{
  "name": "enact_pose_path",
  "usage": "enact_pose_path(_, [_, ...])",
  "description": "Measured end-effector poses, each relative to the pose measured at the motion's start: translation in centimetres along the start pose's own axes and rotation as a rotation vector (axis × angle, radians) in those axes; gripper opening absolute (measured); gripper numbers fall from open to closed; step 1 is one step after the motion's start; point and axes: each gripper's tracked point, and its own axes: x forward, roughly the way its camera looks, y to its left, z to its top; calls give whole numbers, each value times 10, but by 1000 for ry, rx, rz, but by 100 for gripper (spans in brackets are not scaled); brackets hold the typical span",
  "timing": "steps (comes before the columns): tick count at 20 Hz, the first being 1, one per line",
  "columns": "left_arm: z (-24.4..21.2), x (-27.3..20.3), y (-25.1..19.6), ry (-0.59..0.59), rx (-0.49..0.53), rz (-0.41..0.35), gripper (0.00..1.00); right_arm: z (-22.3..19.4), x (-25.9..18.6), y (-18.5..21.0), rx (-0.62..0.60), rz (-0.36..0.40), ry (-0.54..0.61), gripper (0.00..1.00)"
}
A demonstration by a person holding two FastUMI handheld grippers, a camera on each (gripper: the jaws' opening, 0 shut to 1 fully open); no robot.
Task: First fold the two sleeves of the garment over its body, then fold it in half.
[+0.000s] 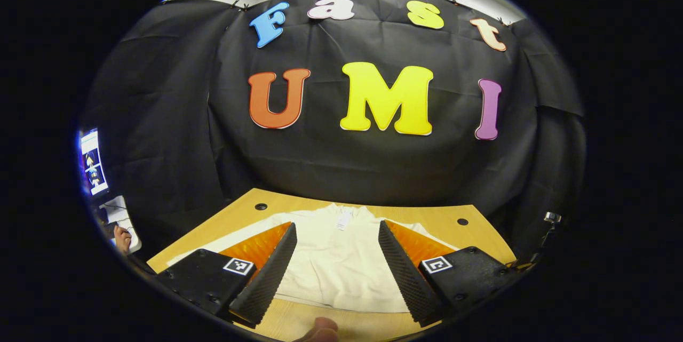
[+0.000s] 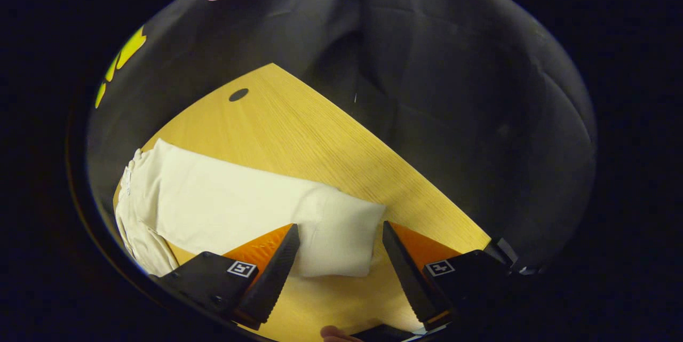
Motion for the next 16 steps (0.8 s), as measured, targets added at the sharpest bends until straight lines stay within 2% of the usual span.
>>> enact_pose_path(4, [1,-4,0,-17,42,2,98,-5,10,-5,18,-17,39,99])
enact_pose_path(6, [-1,-3,1,-15,46,2,98,-6,9,-2,-45,-41,59,99])
enact_pose_path(7, [-5,-3,3,-9,48,6,98,-4,7,3,-62,-27,61,98])
enact_pose_path(8, [-5,-3,4,-8,53,6,98,-5,8,6,-68,-30,82,94])
enact_pose_path(9, [-4,-4,5,-10,59,5,98,-4,8,6,-51,-37,91,83])
enact_pose_path(10, [-3,-5,10,-15,66,9,98,-4,8,4,-24,-47,103,80])
enact_pose_path(11, [-4,-5,14,-17,69,9,98,-1,6,1,-7,-59,97,80])
enact_pose_path(12, [-5,-4,18,-13,68,9,98,-1,5,1,6,-63,96,83])
enact_pose_path(14, [-8,-1,24,3,65,6,98,2,5,0,-4,-67,88,82])
enact_pose_path(15, [-8,0,28,7,73,8,98,3,5,1,-2,-70,86,79])
enact_pose_path(16, [-8,1,32,9,77,9,98,1,8,1,6,-68,85,81])
